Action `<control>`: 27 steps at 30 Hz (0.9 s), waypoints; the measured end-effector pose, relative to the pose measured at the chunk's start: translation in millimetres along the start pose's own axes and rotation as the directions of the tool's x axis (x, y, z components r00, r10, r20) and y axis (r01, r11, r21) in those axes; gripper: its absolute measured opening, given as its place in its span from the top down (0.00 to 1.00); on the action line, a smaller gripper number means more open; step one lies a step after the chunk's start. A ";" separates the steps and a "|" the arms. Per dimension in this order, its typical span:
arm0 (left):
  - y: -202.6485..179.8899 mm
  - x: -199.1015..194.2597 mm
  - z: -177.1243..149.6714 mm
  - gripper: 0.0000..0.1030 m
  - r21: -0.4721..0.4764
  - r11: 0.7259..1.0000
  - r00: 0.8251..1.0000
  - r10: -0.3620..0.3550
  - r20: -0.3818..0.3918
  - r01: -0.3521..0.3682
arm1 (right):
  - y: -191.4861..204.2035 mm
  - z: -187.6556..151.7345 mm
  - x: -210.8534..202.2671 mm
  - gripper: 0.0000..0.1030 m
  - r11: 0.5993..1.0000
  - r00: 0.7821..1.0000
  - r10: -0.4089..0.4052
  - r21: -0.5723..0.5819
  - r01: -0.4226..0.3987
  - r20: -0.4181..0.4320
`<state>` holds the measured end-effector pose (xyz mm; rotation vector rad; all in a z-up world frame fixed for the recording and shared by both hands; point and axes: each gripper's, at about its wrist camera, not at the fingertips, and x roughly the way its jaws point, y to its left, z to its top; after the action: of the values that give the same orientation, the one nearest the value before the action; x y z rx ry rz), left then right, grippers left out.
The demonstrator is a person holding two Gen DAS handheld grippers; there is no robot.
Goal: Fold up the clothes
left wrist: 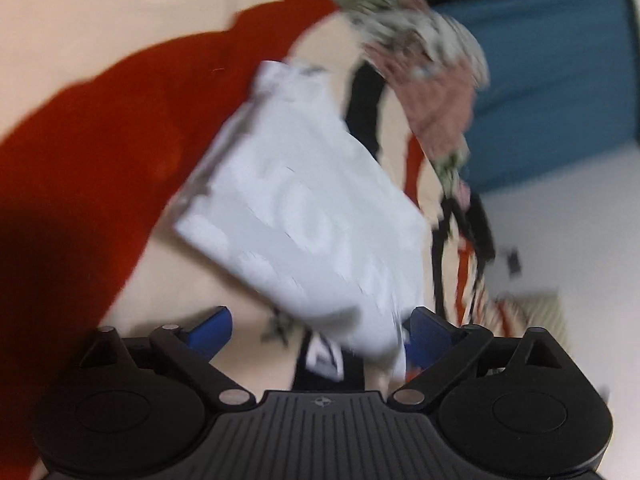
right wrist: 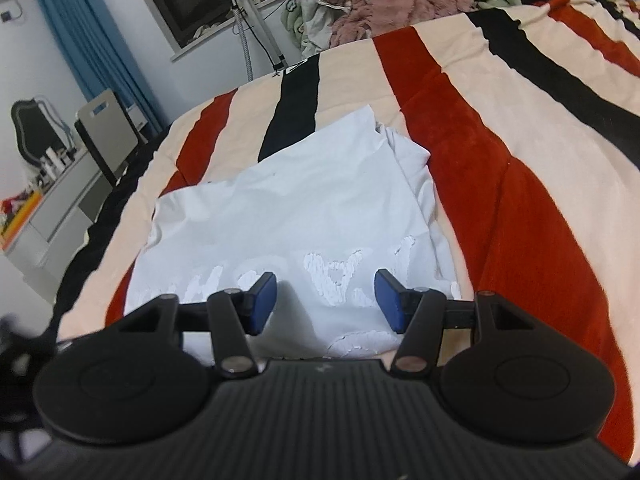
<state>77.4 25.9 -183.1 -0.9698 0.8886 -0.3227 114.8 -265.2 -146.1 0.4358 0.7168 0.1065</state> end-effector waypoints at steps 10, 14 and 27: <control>11.5 2.2 4.9 0.74 -0.040 0.999 0.994 -0.026 0.107 0.031 | -34.9 -12.8 -27.8 0.04 0.796 0.930 0.351 0.489 -0.358 0.110; 16.1 1.8 5.7 0.80 -0.071 0.996 0.991 -0.051 0.122 0.060 | -35.9 -31.3 -0.1 0.03 0.657 0.885 0.463 0.651 -0.380 0.048; 17.4 -0.7 3.5 0.83 -0.043 0.995 0.987 -0.080 0.141 0.086 | -63.6 -28.0 16.9 0.78 0.732 0.981 0.174 0.654 -0.190 0.090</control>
<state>77.3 38.0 -196.2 -1.0635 0.7333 -0.3016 105.8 -308.9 -202.1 1.1982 0.6736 0.0261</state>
